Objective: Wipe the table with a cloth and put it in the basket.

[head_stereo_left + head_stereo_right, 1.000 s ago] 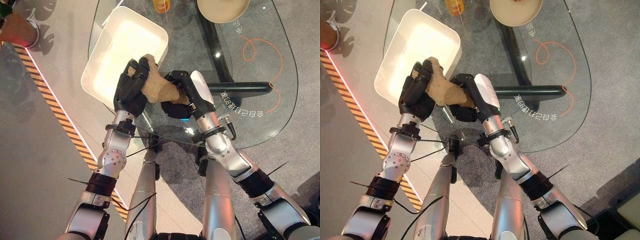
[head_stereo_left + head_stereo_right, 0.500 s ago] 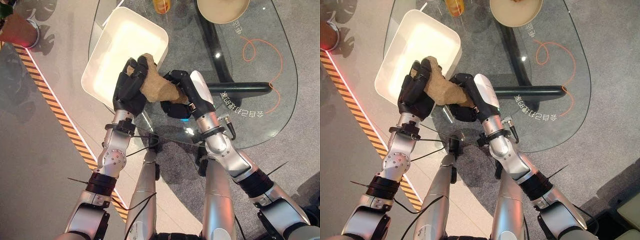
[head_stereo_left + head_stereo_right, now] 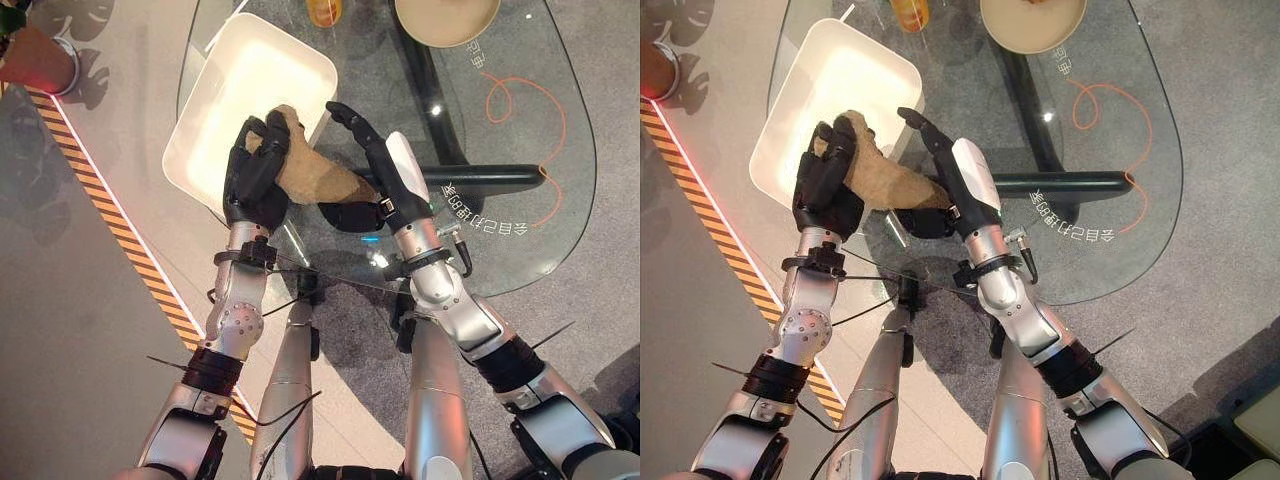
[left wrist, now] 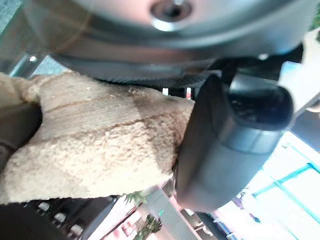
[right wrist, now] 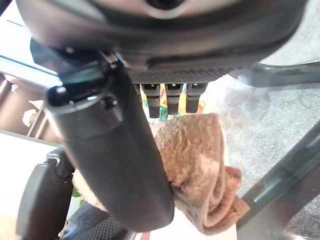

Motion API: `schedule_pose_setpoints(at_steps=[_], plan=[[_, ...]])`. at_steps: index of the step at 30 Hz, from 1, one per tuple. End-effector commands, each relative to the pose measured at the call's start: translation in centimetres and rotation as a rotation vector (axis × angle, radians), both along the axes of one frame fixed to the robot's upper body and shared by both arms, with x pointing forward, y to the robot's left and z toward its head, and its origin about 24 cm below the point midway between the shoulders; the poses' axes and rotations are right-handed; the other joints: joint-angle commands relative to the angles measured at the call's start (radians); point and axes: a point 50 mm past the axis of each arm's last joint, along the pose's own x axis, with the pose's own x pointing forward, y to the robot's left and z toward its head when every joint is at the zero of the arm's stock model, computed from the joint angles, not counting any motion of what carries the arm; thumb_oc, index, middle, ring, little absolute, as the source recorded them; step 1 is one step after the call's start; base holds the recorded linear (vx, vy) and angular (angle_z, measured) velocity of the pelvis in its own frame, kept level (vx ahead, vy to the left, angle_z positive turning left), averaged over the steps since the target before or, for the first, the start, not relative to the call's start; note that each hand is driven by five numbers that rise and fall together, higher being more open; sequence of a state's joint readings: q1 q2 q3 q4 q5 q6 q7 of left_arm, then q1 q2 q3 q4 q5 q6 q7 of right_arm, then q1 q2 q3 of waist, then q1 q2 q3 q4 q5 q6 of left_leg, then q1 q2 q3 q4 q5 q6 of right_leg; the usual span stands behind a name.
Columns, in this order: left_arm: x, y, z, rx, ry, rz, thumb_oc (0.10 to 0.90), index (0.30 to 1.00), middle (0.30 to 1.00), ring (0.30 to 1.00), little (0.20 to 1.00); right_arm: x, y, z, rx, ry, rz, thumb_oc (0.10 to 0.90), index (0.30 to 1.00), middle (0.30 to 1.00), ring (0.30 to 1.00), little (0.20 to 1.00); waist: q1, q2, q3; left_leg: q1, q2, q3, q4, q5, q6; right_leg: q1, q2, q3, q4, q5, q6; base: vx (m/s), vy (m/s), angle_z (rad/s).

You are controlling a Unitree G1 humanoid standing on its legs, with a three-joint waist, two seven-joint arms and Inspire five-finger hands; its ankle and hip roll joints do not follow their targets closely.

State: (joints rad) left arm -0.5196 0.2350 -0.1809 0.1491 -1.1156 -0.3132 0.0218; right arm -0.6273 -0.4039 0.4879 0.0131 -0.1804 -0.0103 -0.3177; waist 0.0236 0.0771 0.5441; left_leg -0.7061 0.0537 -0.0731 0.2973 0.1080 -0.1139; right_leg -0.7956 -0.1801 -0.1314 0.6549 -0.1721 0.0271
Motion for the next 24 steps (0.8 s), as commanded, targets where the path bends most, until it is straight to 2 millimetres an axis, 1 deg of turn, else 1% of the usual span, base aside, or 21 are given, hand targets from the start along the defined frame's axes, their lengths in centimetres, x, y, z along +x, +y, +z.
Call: schedule_pose_setpoints(at_steps=[1,3,5,6,10,15,24], plan=[[-2.4,1.8,6.9,-0.082,-0.367,0.15,0.1,0.3,0.3,0.3,0.2,-3.0,2.0,8.0,0.189,-0.352,0.159,0.8,0.9,0.9,0.9,0.9,0.008,-0.028,-0.024,0.046,-0.121,0.078,0.073,-0.136,0.111,0.081,0.095,0.014,-0.194,0.109,0.007,0.0,0.0,0.0],[-2.7,2.5,7.1,-0.115,-0.376,0.227,0.1,0.3,0.3,0.3,0.2,-3.0,2.1,8.1,0.191,-0.35,0.158,0.8,0.9,0.9,0.9,0.9,0.009,-0.029,-0.024,0.045,-0.121,0.077,0.075,-0.136,0.11,0.08,0.095,0.014,-0.191,0.108,0.007,0.0,0.0,0.0],[-2.8,2.7,7.2,-0.128,-0.379,0.262,0.1,0.3,0.3,0.3,0.2,-2.9,2.1,8.1,0.192,-0.352,0.157,0.8,0.9,0.9,0.9,0.9,0.01,-0.03,-0.024,0.044,-0.122,0.076,0.075,-0.135,0.109,0.08,0.095,0.014,-0.191,0.107,0.006,0.0,0.0,0.0],[-2.9,2.9,7.5,-0.14,-0.384,0.291,0.1,0.3,0.3,0.3,0.2,-2.9,2.2,8.3,0.194,-0.356,0.155,0.8,0.9,0.9,0.9,0.9,0.011,-0.03,-0.024,0.037,-0.123,0.075,0.072,-0.126,0.109,0.074,0.095,0.013,-0.196,0.116,0.005,0.0,0.0,0.0],[-3.3,3.6,7.6,-0.188,-0.363,0.399,0.1,0.3,0.3,0.3,0.2,-2.8,2.4,8.1,0.2,-0.35,0.147,0.8,0.9,0.9,0.9,0.9,0.014,-0.031,-0.024,0.04,-0.125,0.072,0.084,-0.138,0.107,0.079,0.094,0.011,-0.185,0.103,0.005,0.0,0.0,0.0],[-3.5,4.1,7.8,-0.219,-0.357,0.474,0.1,0.3,0.3,0.3,0.2,-2.8,2.5,8.4,0.201,-0.346,0.144,0.8,0.9,0.9,0.9,0.9,0.016,-0.032,-0.024,0.041,-0.126,0.072,0.081,-0.137,0.106,0.08,0.094,0.01,-0.186,0.102,0.004,0.0,0.0,0.0],[-4.2,4.6,8.3,-0.241,-0.375,0.587,0.1,0.3,0.3,0.3,0.2,-2.3,2.5,8.2,0.186,-0.334,0.119,0.8,0.9,0.9,0.9,0.9,0.018,-0.033,-0.024,0.03,-0.128,0.07,0.086,-0.131,0.106,0.071,0.094,0.009,-0.184,0.106,0.002,0.0,0.0,0.0]])
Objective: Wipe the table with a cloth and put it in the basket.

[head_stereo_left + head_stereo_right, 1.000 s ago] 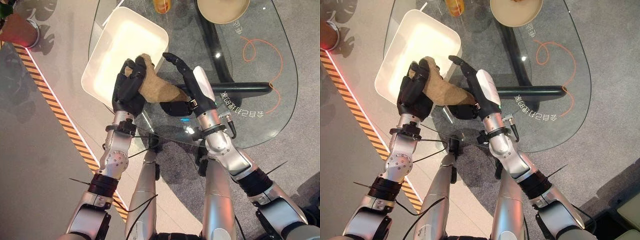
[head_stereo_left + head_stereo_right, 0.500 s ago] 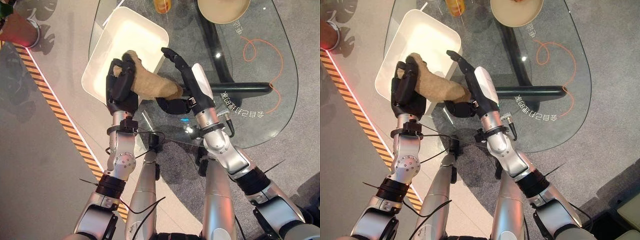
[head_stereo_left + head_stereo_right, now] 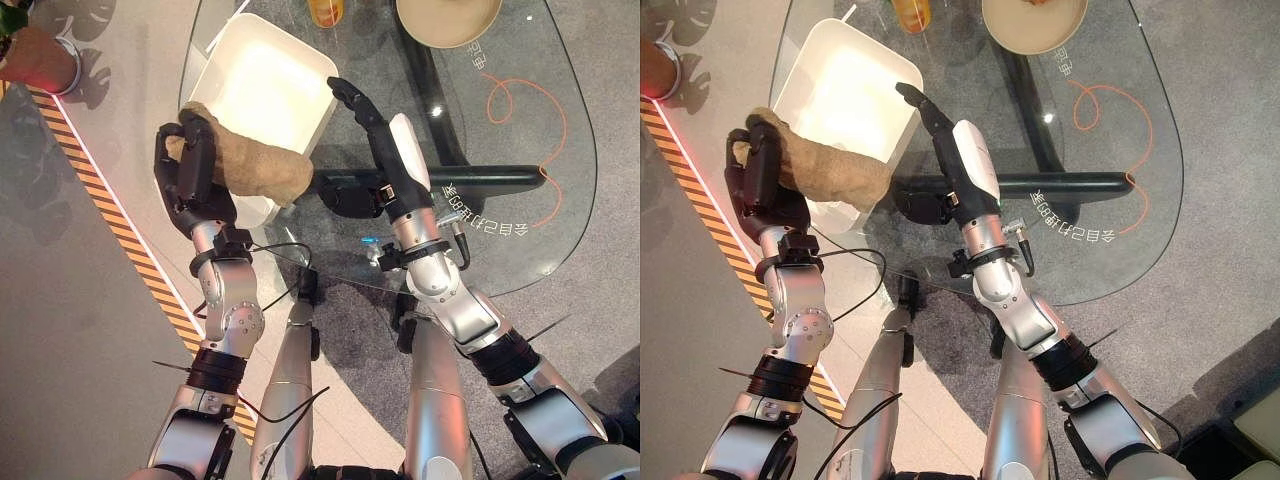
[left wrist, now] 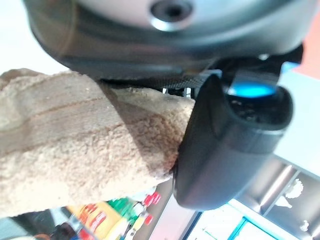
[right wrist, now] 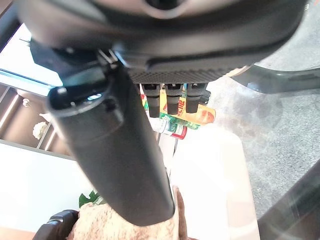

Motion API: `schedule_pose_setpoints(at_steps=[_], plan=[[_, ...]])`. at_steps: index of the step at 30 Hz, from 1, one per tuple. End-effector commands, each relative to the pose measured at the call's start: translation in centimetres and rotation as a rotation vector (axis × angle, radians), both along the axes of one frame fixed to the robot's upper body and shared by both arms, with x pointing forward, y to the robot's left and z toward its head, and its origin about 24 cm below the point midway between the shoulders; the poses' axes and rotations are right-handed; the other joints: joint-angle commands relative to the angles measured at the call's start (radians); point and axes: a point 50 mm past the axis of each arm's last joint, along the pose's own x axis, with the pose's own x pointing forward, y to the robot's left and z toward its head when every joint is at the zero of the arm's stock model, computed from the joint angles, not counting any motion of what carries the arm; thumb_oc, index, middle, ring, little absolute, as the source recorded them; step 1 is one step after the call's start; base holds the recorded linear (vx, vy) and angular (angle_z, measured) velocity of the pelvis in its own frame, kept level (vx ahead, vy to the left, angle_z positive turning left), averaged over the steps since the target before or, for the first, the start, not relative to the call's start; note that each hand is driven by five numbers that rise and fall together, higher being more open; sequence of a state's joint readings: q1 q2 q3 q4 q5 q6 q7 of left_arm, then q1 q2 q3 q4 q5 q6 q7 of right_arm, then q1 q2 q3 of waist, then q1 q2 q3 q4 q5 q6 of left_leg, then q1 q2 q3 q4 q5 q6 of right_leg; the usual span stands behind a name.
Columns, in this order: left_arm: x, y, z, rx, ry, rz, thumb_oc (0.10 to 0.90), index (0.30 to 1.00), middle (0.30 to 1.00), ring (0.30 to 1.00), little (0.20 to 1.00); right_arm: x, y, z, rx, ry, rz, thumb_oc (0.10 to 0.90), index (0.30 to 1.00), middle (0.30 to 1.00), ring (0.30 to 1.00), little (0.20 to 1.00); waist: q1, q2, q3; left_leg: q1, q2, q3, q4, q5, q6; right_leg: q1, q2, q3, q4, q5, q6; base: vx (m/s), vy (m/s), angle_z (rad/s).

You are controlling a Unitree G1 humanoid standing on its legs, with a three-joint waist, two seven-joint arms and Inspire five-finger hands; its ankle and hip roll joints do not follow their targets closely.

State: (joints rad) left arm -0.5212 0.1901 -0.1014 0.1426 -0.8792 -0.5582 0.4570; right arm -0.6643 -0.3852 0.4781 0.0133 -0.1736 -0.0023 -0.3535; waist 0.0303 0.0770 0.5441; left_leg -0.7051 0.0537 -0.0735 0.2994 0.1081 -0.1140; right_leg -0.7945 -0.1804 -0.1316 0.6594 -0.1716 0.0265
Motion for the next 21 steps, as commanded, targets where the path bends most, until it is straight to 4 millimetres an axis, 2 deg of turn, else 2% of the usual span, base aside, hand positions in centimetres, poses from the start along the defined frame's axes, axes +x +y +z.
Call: schedule_pose_setpoints(at_steps=[1,13,16,21], plan=[[-3.2,1.2,7.7,0.027,-0.443,0.147,0.1,0.3,0.3,0.3,0.2,-2.4,2.1,6.9,0.135,-0.293,0.123,0.8,0.9,0.9,0.9,0.9,0.011,-0.033,-0.024,0.028,-0.128,0.07,0.085,-0.131,0.106,0.069,0.094,0.01,-0.188,0.105,0.002,0.0,0.0,0.0],[-3.9,1.9,8.5,0.049,-0.466,0.271,0.1,0.3,0.3,0.3,0.2,-1.3,0.5,5.6,0.15,-0.266,0.0,0.8,0.9,0.9,0.9,0.9,0.005,-0.035,-0.024,0.036,-0.126,0.069,0.091,-0.142,0.104,0.073,0.096,0.018,-0.176,0.093,0.002,0.0,0.0,0.0],[-3.8,2.1,8.6,0.062,-0.468,0.287,0.1,0.3,0.3,0.3,0.2,-0.7,-0.4,5.5,0.144,-0.287,-0.078,0.8,0.9,0.9,0.9,0.9,0.0,-0.035,-0.024,0.033,-0.124,0.068,0.093,-0.144,0.103,0.067,0.098,0.024,-0.171,0.092,0.003,0.0,0.0,0.0],[-3.7,2.7,8.5,0.089,-0.462,0.321,0.1,0.3,0.3,0.3,0.2,0.8,-4.1,4.2,0.209,-0.287,-0.291,0.8,0.9,0.9,0.9,0.9,-0.014,-0.039,-0.024,0.035,-0.117,0.07,0.094,-0.15,0.103,0.067,0.104,0.035,-0.173,0.092,0.005,0.0,0.0,0.0]])
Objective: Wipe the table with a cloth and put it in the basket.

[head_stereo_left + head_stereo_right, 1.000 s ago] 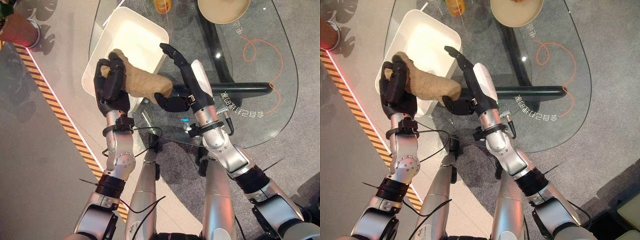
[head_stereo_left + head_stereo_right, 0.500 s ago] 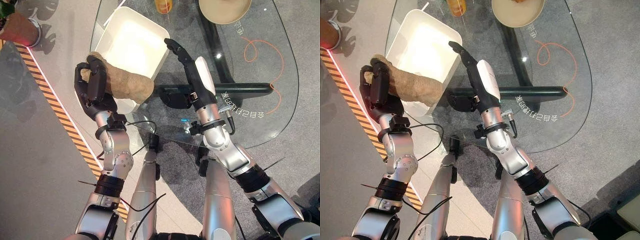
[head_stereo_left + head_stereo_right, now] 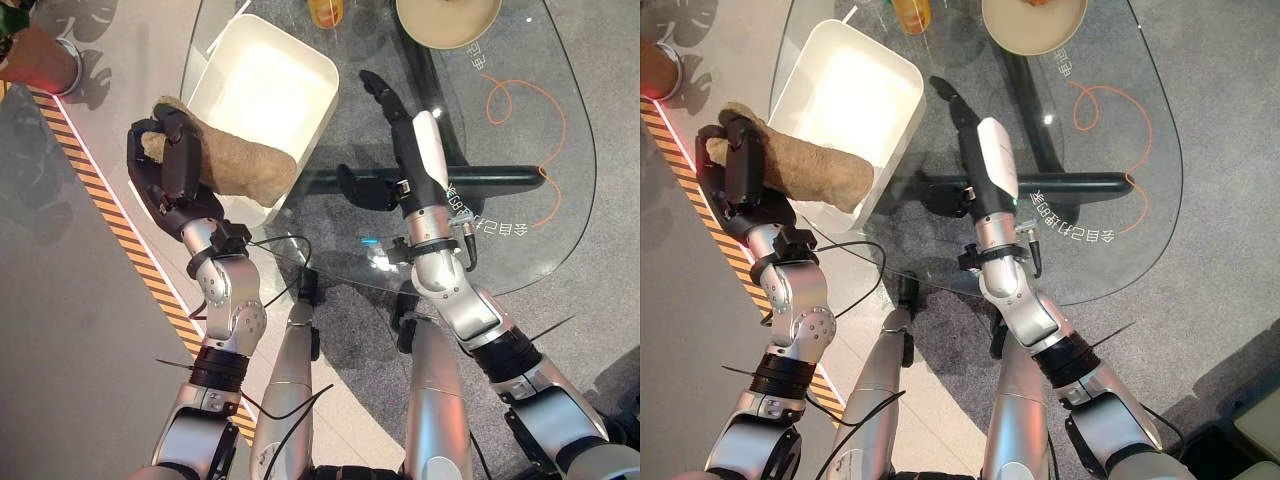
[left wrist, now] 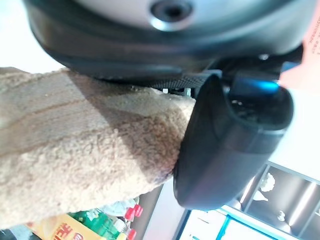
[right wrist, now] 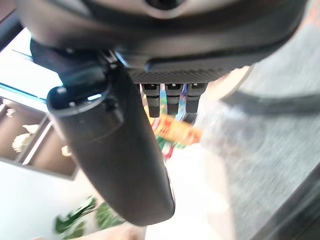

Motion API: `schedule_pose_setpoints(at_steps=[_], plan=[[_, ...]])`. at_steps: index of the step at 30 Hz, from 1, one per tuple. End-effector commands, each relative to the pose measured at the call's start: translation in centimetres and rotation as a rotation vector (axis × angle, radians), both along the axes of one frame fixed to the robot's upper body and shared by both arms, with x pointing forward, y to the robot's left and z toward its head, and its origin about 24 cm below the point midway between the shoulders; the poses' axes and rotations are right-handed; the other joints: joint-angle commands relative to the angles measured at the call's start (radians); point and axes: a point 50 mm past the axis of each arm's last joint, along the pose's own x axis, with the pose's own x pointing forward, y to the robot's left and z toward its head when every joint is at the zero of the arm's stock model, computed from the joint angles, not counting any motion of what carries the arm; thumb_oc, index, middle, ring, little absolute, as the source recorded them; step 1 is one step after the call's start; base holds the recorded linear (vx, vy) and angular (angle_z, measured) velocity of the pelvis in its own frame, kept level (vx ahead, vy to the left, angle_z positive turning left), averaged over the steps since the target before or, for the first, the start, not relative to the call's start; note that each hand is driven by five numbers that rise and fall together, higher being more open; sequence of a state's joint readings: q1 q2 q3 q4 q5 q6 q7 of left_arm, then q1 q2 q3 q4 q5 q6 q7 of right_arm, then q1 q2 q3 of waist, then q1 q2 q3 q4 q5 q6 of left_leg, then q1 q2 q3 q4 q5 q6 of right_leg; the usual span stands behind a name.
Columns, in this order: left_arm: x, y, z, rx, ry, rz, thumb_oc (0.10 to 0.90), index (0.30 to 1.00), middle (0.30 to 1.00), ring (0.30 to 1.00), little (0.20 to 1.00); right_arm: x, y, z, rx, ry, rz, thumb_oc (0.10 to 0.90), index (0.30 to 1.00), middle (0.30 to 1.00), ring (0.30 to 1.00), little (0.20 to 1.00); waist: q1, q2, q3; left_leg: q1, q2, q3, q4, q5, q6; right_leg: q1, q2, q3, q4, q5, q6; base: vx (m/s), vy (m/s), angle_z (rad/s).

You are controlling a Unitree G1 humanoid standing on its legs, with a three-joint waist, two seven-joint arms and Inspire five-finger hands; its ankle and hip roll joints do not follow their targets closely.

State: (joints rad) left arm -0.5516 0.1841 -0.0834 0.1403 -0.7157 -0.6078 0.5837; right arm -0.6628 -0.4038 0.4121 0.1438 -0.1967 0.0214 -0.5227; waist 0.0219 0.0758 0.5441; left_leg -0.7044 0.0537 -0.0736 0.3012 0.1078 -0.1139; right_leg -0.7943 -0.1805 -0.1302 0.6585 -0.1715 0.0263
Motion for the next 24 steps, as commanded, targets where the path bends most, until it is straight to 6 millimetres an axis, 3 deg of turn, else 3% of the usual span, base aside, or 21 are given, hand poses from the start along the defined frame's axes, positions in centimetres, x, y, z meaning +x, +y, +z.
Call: schedule_pose_setpoints(at_steps=[1,2,5,7,15,24], plan=[[-3.2,2.6,7.1,0.086,-0.425,0.177,0.1,0.3,0.3,0.3,0.2,-0.9,-1.0,4.9,0.115,-0.291,-0.062,0.8,0.9,0.9,0.9,0.9,-0.007,-0.038,-0.024,0.035,-0.116,0.07,0.091,-0.151,0.103,0.067,0.105,0.035,-0.173,0.092,0.005,0.0,0.0,0.0],[-3.2,2.7,7.0,0.087,-0.424,0.18,0.1,0.3,0.3,0.3,0.2,-0.8,-1.4,4.8,0.122,-0.288,-0.082,0.8,0.9,0.9,0.9,0.9,-0.008,-0.038,-0.024,0.036,-0.115,0.071,0.091,-0.151,0.103,0.068,0.106,0.036,-0.174,0.092,0.006,0.0,0.0,0.0],[-3.2,3.7,6.6,0.112,-0.412,0.213,0.1,0.3,0.3,0.3,0.2,-0.1,-5.6,3.0,0.178,-0.242,-0.259,0.8,0.9,0.9,0.9,0.9,-0.018,-0.041,-0.024,0.044,-0.111,0.075,0.087,-0.156,0.102,0.075,0.105,0.039,-0.182,0.095,0.009,0.0,0.0,0.0],[-3.2,4.0,6.5,0.121,-0.408,0.224,0.1,0.3,0.3,0.3,0.2,0.1,-6.8,2.5,0.197,-0.23,-0.319,0.8,0.9,0.9,0.9,0.9,-0.018,-0.041,-0.024,0.044,-0.109,0.076,0.088,-0.159,0.103,0.075,0.105,0.04,-0.183,0.096,0.01,0.0,0.0,0.0],[-3.1,6.0,6.8,0.199,-0.381,0.303,0.1,0.3,0.3,0.3,0.2,0.1,-15.9,-3.4,0.34,-0.037,-0.719,0.8,0.9,0.9,0.9,0.9,-0.026,-0.034,-0.024,0.052,-0.099,0.08,0.076,-0.165,0.103,0.079,0.11,0.049,-0.193,0.099,0.011,0.0,0.0,-0.02],[-2.5,6.3,9.1,0.291,-0.353,0.372,0.1,0.3,0.3,0.3,0.2,-1.6,-19.9,-8.6,0.411,0.139,-0.932,0.8,0.9,0.9,0.9,0.9,-0.038,-0.031,-0.024,0.048,-0.088,0.089,0.077,-0.169,0.103,0.079,0.112,0.055,-0.2,0.101,0.007,-0.01,-0.004,-0.06]])
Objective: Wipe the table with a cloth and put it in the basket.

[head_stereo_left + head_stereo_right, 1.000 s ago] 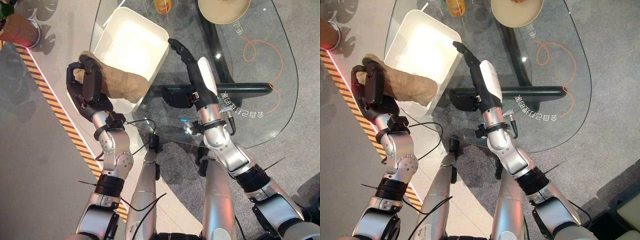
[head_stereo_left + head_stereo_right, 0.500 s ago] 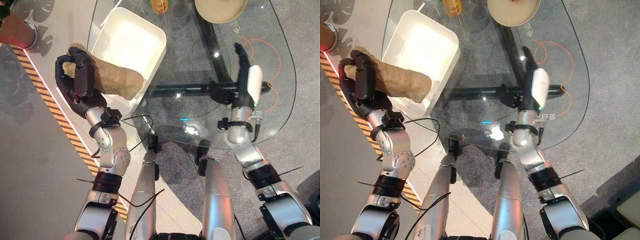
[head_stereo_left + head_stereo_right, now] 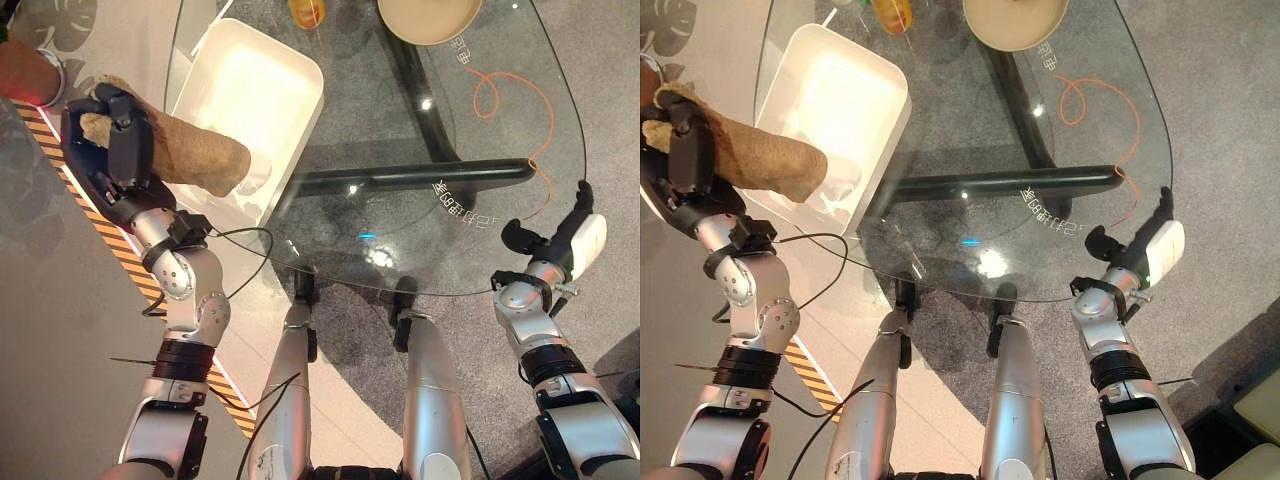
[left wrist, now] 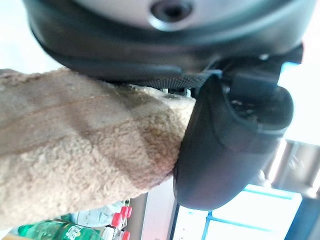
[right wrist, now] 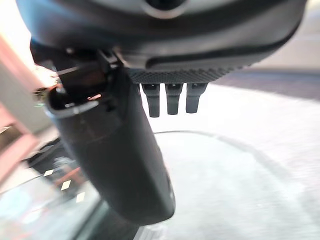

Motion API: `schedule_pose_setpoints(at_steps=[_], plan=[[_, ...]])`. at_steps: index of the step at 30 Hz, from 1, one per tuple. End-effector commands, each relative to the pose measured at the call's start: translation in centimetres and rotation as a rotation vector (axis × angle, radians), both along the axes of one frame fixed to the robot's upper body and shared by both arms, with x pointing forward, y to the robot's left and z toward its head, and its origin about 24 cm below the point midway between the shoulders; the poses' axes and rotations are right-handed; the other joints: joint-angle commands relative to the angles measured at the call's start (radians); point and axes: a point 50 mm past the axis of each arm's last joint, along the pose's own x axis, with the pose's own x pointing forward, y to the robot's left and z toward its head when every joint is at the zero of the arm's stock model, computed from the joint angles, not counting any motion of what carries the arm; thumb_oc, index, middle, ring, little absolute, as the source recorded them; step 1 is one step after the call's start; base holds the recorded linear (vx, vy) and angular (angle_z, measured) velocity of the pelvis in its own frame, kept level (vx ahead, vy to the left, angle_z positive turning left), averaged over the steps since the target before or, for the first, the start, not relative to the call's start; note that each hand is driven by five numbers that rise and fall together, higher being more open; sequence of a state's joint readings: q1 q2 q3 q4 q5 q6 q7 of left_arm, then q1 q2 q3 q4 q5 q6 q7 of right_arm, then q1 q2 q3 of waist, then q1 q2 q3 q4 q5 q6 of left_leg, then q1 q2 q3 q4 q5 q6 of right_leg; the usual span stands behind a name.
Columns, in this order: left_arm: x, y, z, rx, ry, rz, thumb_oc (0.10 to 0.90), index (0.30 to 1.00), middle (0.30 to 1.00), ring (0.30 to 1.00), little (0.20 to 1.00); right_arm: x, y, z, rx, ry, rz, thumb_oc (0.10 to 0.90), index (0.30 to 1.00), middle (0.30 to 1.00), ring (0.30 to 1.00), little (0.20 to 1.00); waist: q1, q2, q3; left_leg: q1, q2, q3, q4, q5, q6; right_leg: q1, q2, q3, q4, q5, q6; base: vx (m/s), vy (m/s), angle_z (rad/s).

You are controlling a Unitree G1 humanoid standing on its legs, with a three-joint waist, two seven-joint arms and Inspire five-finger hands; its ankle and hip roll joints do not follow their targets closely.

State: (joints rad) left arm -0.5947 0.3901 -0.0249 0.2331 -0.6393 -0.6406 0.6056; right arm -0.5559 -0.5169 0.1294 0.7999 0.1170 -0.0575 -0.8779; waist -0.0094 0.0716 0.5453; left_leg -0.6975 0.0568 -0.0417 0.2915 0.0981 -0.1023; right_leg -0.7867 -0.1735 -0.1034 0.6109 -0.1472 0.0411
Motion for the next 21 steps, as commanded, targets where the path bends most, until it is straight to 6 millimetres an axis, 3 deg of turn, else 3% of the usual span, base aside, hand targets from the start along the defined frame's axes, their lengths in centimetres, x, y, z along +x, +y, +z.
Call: schedule_pose_setpoints(at_steps=[1,10,15,21], plan=[[-2.2,1.2,7.5,0.15,-0.314,0.141,0.1,0.3,0.3,0.3,0.2,-0.8,-2.4,1.6,-0.003,-0.114,-0.111,0.8,0.9,0.9,0.9,0.9,-0.009,-0.026,-0.025,0.035,-0.089,0.06,0.085,-0.15,0.091,0.067,0.105,0.027,-0.157,0.086,-0.009,0.0,-0.003,-0.03],[0.0,1.3,9.1,0.269,-0.197,0.208,0.1,0.3,0.3,0.3,0.2,-3.6,-5.7,-3.7,0.087,0.156,-0.216,0.8,0.9,0.9,0.9,0.9,-0.019,-0.012,-0.025,0.037,-0.079,0.077,0.087,-0.151,0.092,0.069,0.106,0.035,-0.159,0.084,-0.015,0.0,0.003,-0.01],[1.2,1.7,9.3,0.316,-0.114,0.261,0.1,0.3,0.3,0.3,0.2,-4.7,-6.5,-5.1,0.119,0.258,-0.229,0.8,0.9,0.9,0.9,0.9,-0.029,-0.004,-0.025,0.038,-0.076,0.083,0.094,-0.159,0.093,0.064,0.109,0.043,-0.148,0.075,-0.016,0.02,0.022,-0.02],[2.3,2.6,8.9,0.352,-0.016,0.32,0.1,0.3,0.3,0.3,0.2,-4.9,-6.8,-5.5,0.121,0.314,-0.222,0.8,0.9,0.9,0.9,0.9,-0.042,0.003,-0.025,0.036,-0.074,0.093,0.088,-0.147,0.09,0.054,0.111,0.05,-0.15,0.083,-0.018,0.0,0.038,-0.05]])
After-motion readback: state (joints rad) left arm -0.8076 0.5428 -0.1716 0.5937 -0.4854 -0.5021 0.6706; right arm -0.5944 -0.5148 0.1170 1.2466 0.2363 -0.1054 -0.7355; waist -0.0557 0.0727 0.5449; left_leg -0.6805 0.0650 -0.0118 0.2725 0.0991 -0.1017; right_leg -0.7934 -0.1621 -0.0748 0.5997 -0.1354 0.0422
